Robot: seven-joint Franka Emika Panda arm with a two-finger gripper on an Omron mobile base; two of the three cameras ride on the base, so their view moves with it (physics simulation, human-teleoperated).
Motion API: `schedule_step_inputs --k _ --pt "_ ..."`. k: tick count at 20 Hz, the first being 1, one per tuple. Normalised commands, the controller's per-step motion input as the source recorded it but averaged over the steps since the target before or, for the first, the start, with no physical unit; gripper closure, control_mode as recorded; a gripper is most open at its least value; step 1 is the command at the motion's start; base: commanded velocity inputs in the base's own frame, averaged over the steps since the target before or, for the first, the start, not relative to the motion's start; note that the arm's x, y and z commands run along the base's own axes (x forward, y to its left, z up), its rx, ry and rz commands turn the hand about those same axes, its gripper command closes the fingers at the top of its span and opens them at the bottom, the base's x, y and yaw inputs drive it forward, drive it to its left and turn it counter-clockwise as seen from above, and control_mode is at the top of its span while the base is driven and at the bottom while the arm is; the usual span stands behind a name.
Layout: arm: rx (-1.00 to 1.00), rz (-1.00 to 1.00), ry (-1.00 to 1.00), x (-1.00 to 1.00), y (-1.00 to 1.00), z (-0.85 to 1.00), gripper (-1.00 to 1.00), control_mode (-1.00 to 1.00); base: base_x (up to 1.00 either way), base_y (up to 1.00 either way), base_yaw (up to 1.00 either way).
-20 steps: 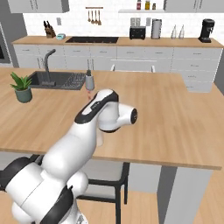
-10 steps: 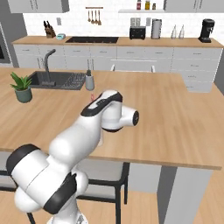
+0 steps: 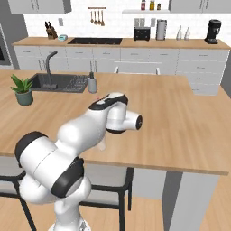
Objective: Take a straw from the drawer in front and place it inside the glass cup on the dining counter.
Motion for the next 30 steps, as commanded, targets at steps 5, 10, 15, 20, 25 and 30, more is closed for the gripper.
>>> schedule_step_inputs --k 5,10,15,20,25,30 --pt "0.0 0.0 0.0 0.38 -0.01 -0.1 1.0 -1.0 0.0 0.0 0.0" --pt "-0.02 0.0 -0.03 -0.08 -0.25 -0.15 1.0 -1.0 0.0 0.0 0.0" --pt "-0.02 0.0 -0.11 -0.25 -0.14 -0.04 1.0 -1.0 0.0 0.0 0.0" --pt "0.0 0.0 -0.06 -0.05 0.0 0.0 1.0 -1.0 0.0 0.0 0.0" --pt "0.0 0.0 0.0 0.0 0.08 -0.01 1.0 -1.0 0.0 0.0 0.0" --pt "0.0 0.0 0.0 -0.03 0.16 0.0 1.0 -1.0 0.0 0.0 0.0"
